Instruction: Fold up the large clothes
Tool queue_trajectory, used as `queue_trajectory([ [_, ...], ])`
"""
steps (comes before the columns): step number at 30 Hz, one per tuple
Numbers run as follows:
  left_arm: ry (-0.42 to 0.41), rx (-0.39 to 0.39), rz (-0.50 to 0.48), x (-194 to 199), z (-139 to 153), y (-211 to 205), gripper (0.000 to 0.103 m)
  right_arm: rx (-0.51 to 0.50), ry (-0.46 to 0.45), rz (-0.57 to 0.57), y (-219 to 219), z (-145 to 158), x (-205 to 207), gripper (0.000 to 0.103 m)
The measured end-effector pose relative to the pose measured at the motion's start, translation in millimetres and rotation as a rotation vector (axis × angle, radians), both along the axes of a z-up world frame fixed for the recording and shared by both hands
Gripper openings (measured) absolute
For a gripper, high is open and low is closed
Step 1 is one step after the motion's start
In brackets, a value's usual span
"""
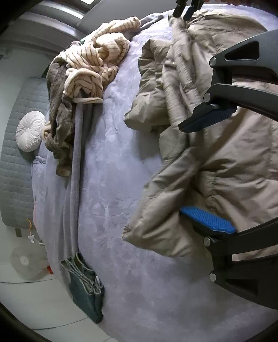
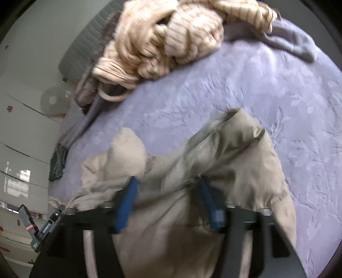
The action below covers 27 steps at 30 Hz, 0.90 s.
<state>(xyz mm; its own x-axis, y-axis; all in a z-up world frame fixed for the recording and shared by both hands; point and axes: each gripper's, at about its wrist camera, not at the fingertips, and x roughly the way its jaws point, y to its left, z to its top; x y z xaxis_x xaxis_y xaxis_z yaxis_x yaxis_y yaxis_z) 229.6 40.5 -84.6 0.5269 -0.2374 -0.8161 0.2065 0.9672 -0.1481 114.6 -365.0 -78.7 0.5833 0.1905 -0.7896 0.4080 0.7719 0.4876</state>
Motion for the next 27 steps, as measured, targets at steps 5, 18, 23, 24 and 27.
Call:
queue_trajectory([
  [5,0.007,-0.103,-0.088,-16,15,-14,0.04,-0.014,-0.016,0.073,28,13,-8,0.009],
  [18,0.046,-0.036,-0.242,-17,-45,-113,0.038,-0.186,0.008,0.333,122,-48,32,0.002],
  [23,0.06,-0.033,-0.208,14,-47,-106,0.038,-0.139,0.016,0.291,93,-55,56,0.0],
  [24,0.04,-0.013,-0.191,18,-41,-99,0.038,-0.142,0.015,0.284,87,-51,57,0.0],
  [27,0.002,0.043,-0.142,32,-33,-71,0.038,-0.224,0.032,0.254,68,-38,50,0.0],
])
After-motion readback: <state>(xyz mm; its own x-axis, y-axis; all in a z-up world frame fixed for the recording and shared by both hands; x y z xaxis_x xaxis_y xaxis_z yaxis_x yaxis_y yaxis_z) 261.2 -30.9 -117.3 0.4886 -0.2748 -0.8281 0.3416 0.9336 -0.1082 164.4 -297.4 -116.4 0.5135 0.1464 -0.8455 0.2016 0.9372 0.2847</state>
